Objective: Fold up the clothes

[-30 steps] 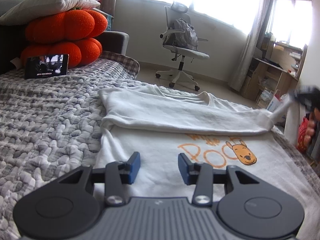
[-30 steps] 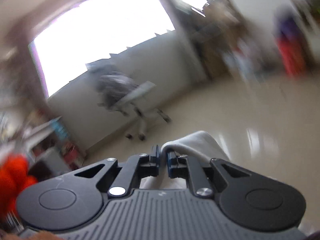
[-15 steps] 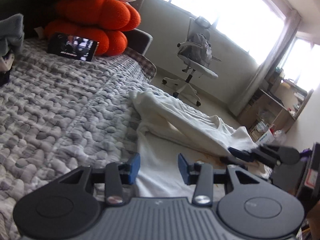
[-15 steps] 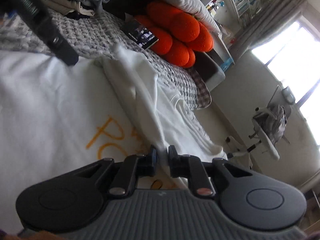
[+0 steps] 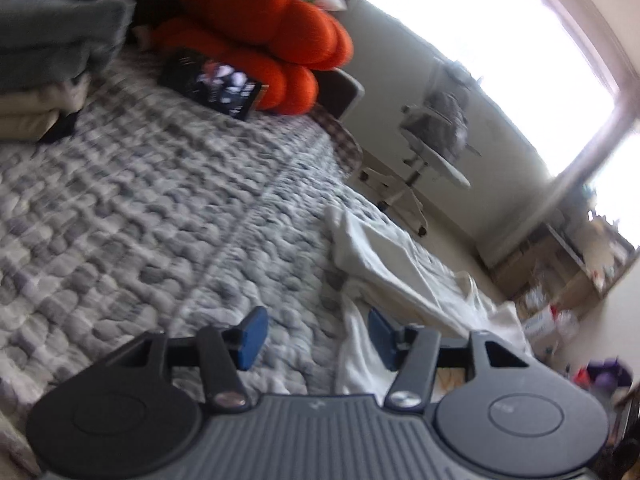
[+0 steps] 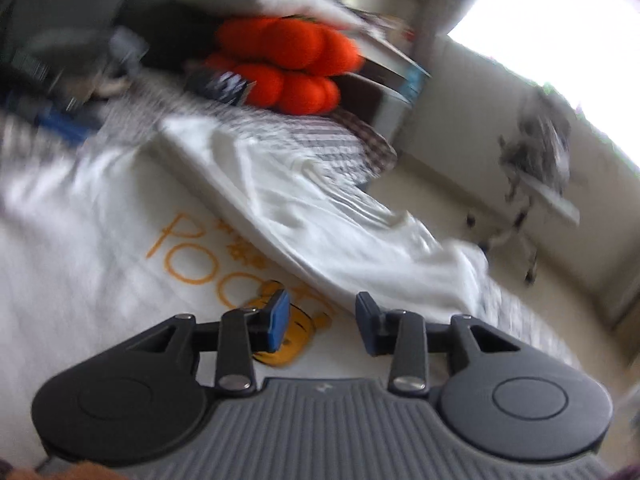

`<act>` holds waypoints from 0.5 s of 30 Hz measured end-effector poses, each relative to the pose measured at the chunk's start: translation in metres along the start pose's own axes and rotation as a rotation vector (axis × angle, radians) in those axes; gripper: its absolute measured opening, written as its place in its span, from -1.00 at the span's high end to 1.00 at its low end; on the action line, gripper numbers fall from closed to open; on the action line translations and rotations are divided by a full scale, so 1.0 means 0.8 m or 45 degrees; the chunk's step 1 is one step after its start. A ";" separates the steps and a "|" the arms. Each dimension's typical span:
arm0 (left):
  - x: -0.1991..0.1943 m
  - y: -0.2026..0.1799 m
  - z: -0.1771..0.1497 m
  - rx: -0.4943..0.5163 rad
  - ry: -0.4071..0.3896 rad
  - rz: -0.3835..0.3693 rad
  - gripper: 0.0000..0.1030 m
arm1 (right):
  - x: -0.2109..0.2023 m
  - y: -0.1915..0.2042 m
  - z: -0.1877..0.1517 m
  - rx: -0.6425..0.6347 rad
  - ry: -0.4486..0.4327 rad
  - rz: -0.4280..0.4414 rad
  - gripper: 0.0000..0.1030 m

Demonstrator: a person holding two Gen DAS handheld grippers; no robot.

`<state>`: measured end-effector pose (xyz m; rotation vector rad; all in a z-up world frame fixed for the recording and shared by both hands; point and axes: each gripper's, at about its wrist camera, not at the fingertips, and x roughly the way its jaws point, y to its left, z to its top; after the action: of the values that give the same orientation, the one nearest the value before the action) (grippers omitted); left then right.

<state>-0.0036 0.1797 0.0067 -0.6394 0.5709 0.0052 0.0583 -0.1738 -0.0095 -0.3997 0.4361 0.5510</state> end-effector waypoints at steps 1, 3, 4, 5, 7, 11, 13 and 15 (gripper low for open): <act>0.002 0.003 0.004 -0.028 0.006 0.001 -0.17 | -0.004 -0.008 -0.003 0.056 0.001 -0.011 0.23; 0.009 0.005 0.013 -0.067 0.017 -0.001 -0.17 | -0.011 -0.022 -0.007 0.141 0.001 -0.036 0.21; 0.014 0.003 0.018 -0.074 0.020 -0.004 -0.17 | -0.013 -0.027 -0.008 0.176 -0.002 -0.040 0.20; 0.019 -0.002 0.023 -0.065 0.020 -0.007 -0.17 | -0.017 -0.033 -0.009 0.210 -0.005 -0.044 0.20; 0.031 -0.013 0.035 -0.038 0.019 -0.004 -0.18 | -0.020 -0.043 -0.010 0.274 -0.006 -0.051 0.20; 0.060 -0.038 0.061 0.009 0.035 -0.007 -0.18 | -0.021 -0.064 -0.008 0.459 -0.022 -0.023 0.20; 0.078 -0.046 0.073 0.019 0.054 -0.011 -0.18 | -0.024 -0.082 -0.013 0.649 -0.037 0.028 0.20; 0.096 -0.050 0.081 0.032 0.069 0.013 -0.18 | -0.022 -0.103 -0.019 0.864 -0.019 0.066 0.19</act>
<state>0.1008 0.1714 0.0329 -0.6139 0.6255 -0.0093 0.0876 -0.2525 0.0069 0.2667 0.5891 0.4244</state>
